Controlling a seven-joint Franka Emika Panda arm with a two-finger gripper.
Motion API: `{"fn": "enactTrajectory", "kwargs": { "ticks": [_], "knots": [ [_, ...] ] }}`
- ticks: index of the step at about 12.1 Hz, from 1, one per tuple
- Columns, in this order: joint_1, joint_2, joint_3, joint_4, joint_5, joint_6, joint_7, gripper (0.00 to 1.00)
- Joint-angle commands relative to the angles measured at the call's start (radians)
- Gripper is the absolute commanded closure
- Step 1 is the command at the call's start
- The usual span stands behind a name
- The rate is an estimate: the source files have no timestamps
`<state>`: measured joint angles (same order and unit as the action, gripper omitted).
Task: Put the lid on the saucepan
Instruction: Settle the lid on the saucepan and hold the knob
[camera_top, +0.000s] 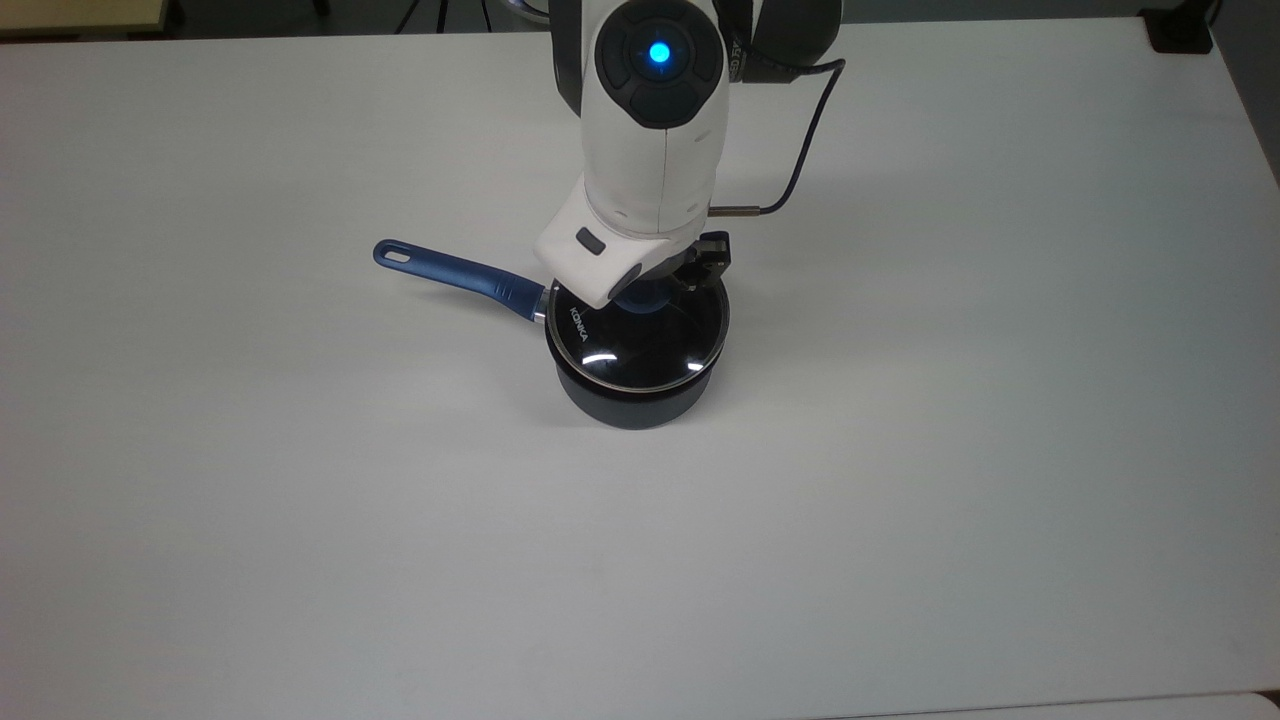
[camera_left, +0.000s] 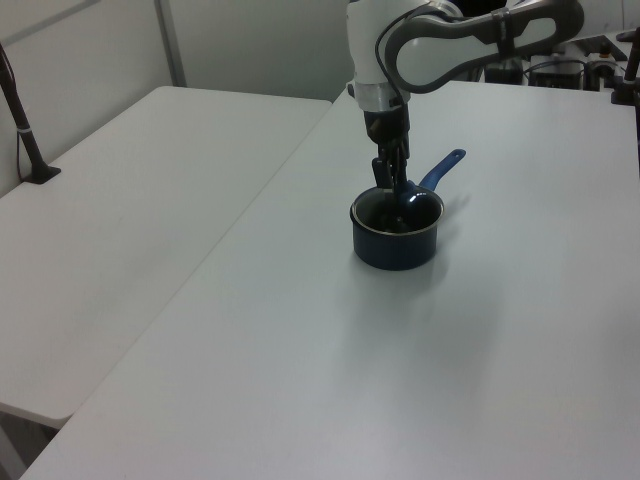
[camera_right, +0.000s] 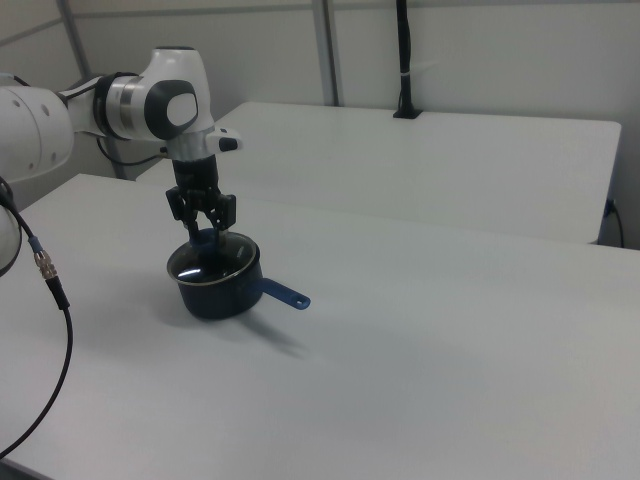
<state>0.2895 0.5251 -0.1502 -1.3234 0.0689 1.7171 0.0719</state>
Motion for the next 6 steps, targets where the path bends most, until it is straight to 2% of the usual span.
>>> {"fn": "enactTrajectory", "kwargs": {
  "ticks": [1, 4, 5, 6],
  "knots": [
    [0.008, 0.023, -0.015, 0.033, 0.022, 0.013, 0.032, 0.54],
    [0.008, 0.035, -0.016, 0.035, 0.022, 0.024, 0.035, 0.54],
    [0.008, 0.036, -0.016, 0.033, 0.020, 0.025, 0.037, 0.44],
    [0.008, 0.036, -0.016, 0.033, 0.020, 0.032, 0.037, 0.00]
  ]
}}
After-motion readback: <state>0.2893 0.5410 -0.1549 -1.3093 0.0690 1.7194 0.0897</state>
